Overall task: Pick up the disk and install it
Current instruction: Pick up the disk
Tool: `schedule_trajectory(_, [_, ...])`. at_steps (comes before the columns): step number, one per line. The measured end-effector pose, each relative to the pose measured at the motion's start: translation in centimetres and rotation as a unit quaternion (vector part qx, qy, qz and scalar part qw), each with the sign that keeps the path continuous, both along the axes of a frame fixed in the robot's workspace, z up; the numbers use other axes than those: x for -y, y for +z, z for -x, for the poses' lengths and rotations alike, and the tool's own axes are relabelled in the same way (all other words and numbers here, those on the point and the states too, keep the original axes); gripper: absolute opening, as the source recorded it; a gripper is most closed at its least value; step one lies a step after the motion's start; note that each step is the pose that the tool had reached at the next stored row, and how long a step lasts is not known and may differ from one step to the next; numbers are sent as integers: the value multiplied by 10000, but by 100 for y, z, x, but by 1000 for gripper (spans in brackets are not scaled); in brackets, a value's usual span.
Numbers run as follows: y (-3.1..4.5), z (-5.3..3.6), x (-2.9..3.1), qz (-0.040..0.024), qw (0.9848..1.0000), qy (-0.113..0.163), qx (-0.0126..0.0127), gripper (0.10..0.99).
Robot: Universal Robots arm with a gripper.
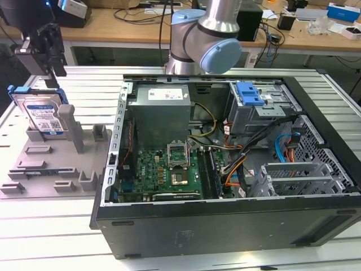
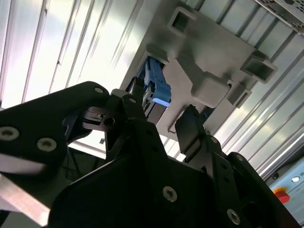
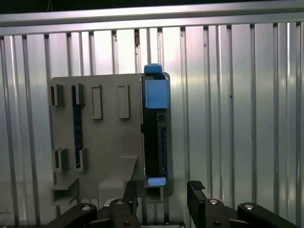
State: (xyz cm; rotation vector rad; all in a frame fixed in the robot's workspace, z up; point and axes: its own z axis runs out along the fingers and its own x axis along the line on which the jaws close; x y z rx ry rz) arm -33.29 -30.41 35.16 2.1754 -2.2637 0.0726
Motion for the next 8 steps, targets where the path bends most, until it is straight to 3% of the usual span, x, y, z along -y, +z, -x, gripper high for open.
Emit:
schedule_trajectory(7, [-14, 278, -37, 0, 10000, -11, 0, 541])
schedule_trajectory(8, [-18, 355, -43, 0, 10000, -12, 0, 541])
